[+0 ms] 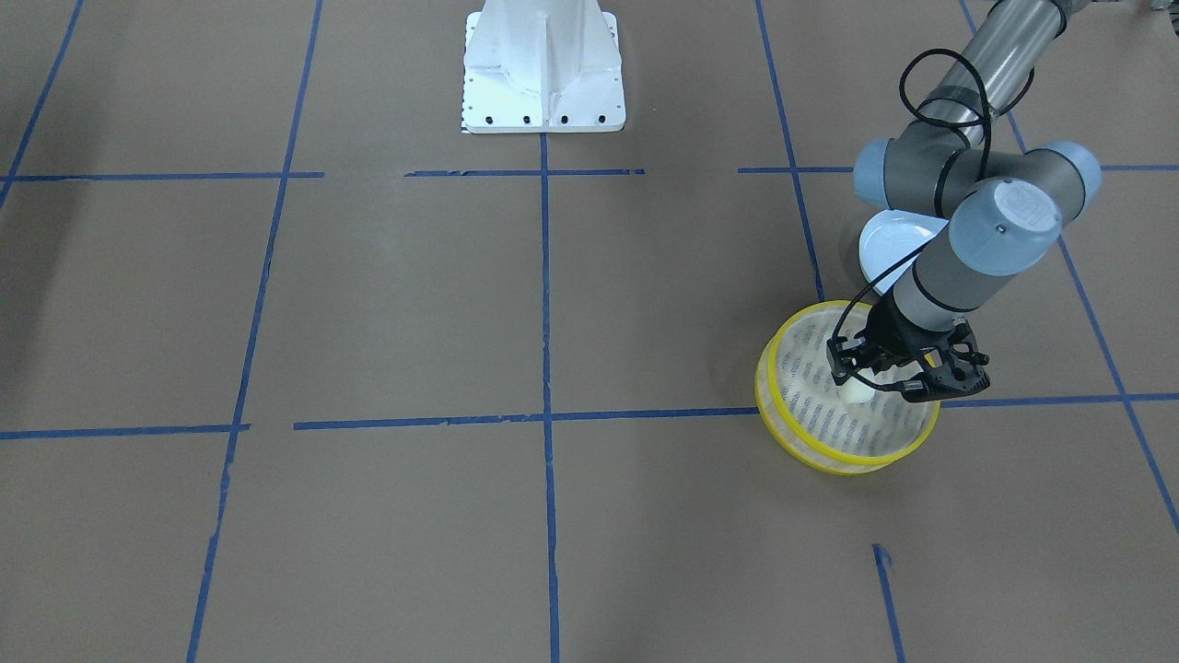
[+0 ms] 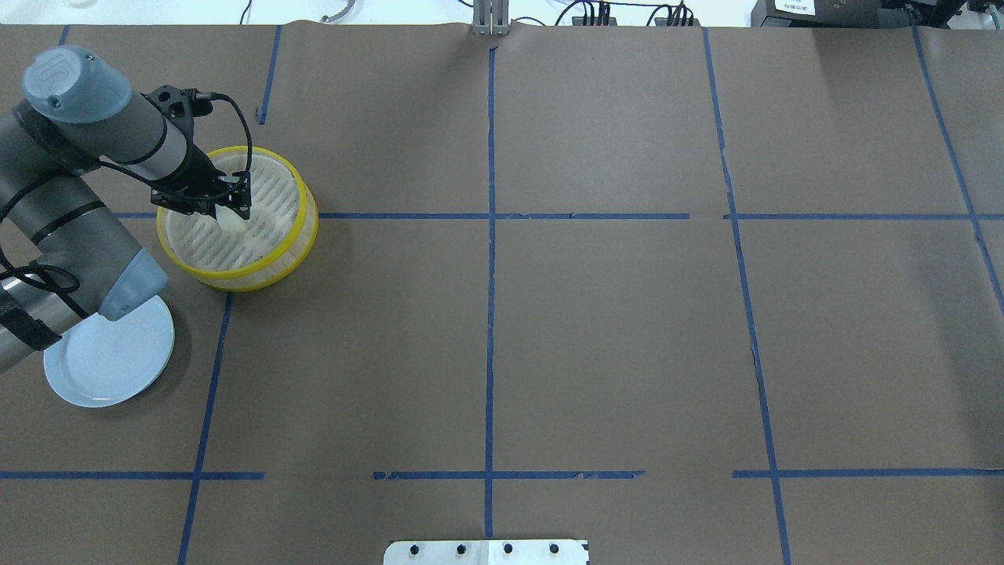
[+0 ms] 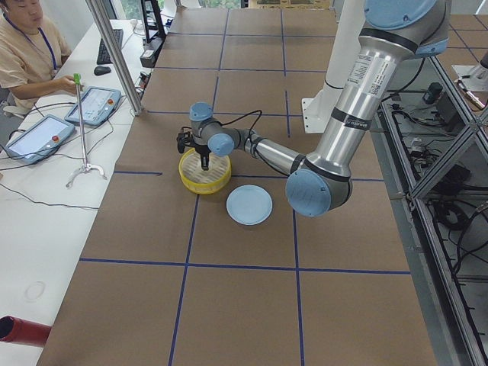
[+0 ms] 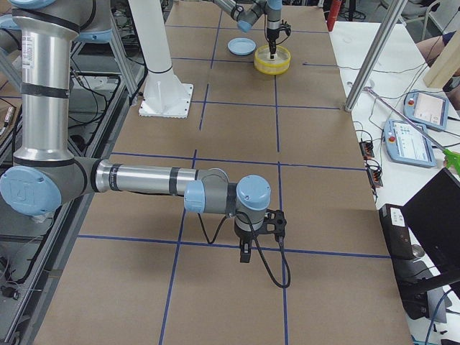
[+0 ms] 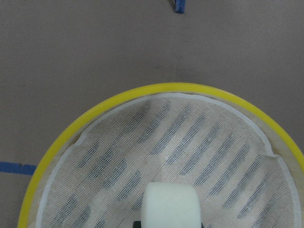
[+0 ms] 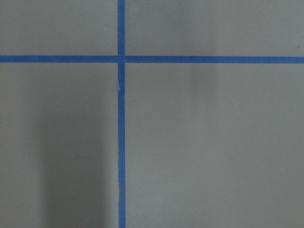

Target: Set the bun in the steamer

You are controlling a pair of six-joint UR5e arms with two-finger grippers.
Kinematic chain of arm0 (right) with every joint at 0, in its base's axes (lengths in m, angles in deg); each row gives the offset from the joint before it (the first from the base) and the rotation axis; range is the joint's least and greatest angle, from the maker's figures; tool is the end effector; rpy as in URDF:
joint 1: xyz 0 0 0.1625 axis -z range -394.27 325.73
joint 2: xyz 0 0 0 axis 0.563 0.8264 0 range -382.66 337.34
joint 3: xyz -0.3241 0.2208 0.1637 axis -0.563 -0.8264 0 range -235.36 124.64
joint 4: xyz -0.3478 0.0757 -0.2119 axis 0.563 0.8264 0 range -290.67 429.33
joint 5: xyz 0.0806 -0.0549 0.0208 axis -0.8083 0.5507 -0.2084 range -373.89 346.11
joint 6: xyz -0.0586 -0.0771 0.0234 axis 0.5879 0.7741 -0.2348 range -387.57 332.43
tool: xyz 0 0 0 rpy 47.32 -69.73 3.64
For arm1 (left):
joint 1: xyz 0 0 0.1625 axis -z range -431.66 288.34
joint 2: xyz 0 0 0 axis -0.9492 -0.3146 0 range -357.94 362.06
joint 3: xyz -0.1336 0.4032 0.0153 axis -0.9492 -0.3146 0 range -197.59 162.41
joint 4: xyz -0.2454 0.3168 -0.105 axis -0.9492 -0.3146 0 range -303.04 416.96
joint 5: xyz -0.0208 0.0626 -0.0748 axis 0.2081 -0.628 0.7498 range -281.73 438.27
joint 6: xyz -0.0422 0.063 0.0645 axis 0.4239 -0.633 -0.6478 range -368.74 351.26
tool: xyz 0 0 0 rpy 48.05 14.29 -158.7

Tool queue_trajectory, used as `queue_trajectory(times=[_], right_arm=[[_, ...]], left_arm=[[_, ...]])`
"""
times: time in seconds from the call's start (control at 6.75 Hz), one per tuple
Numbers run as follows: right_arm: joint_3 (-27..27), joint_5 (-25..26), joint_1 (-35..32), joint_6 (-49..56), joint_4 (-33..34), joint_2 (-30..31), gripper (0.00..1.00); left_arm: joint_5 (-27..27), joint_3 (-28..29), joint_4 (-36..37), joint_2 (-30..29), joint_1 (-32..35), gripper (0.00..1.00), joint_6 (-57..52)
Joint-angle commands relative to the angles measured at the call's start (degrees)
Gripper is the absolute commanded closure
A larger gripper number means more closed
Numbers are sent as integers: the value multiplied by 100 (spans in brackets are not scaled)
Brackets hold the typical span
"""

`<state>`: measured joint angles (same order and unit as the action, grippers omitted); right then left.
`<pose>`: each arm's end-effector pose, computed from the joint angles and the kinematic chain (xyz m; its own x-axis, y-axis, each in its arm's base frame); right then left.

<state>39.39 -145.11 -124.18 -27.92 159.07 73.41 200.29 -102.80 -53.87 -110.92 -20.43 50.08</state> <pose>0.0669 -0.4456 0.6709 0.7522 0.0172 0.6587 -0.0031 0.9997 -0.0226 0.3563 -0.5722 0.4342 0.6503 -0.1086 -0.7518 0.1349 0.9905 -0.0265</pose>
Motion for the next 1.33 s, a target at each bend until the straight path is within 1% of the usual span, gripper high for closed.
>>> queue_trajectory(times=[0.0, 0.15, 0.3, 0.44, 0.59, 0.74, 0.89, 1.04, 1.19], right_arm=[[0, 0, 0, 0, 0, 0, 0], [0, 0, 0, 0, 0, 0, 0], [0, 0, 0, 0, 0, 0, 0], [0, 0, 0, 0, 0, 0, 0], [0, 0, 0, 0, 0, 0, 0], [0, 0, 0, 0, 0, 0, 0], [0, 0, 0, 0, 0, 0, 0], [0, 0, 0, 0, 0, 0, 0], [0, 0, 0, 0, 0, 0, 0]], left_arm=[[-3, 30, -9, 13, -70, 57, 16], [-3, 30, -9, 13, -70, 56, 15], [-3, 22, -9, 22, -70, 41, 7], [-3, 13, -18, 40, -70, 9, -2], [-3, -31, -18, 40, -52, 0, 7], [23, -83, -10, 48, 78, 0, -37], [128, -301, -1, 75, 489, 0, -133], [503, -486, 78, 205, 919, 0, -717], [873, -784, 61, 677, 1446, 0, -1262]])
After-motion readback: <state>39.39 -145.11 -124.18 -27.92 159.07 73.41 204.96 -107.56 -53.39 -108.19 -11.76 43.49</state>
